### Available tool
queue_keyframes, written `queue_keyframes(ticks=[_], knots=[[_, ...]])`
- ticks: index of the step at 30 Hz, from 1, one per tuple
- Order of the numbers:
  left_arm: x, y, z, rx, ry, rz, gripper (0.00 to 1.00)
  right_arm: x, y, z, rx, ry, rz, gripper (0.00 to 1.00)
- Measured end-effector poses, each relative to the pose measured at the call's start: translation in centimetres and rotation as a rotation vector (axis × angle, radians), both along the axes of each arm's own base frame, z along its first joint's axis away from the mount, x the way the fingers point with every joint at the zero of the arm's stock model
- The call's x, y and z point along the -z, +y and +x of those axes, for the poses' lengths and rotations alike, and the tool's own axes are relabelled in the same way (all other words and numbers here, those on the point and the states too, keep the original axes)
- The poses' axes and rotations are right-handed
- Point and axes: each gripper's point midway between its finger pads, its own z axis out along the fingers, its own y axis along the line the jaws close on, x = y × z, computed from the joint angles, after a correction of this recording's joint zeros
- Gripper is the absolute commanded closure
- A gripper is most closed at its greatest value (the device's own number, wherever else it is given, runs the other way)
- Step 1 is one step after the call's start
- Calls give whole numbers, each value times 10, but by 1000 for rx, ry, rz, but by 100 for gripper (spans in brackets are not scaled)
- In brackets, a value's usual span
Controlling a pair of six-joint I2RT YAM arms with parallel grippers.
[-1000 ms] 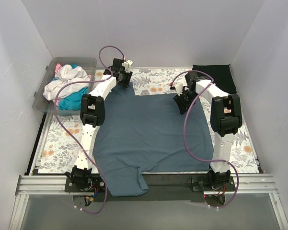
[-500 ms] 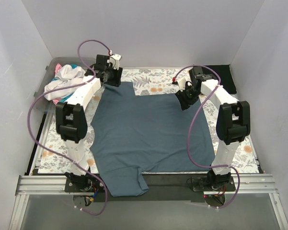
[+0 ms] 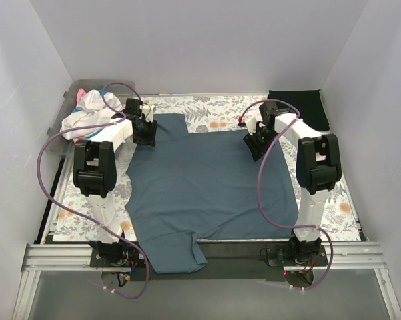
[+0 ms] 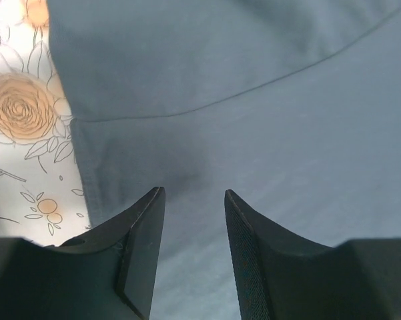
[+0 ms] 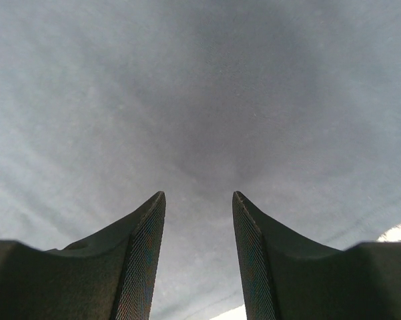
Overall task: Fold and stack the t-shirts
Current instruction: Flatten the tshirt out
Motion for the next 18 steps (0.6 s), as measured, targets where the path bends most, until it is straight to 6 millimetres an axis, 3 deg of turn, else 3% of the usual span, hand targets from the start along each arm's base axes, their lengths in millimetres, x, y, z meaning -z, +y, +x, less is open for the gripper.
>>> queue_keyframes(ticks=[6, 8, 13, 18], knots=[[30, 16, 3, -41, 65, 9, 61, 22, -1, 2, 2, 35, -17, 49], [30, 19, 11, -51, 57, 4, 61, 21, -1, 9, 3, 18, -18, 49], [31, 24, 41, -69, 27, 3, 62, 22, 0, 29, 11, -5, -34, 50], [30, 29, 92, -80, -41, 12, 62, 22, 4, 70, 25, -72, -49, 49]])
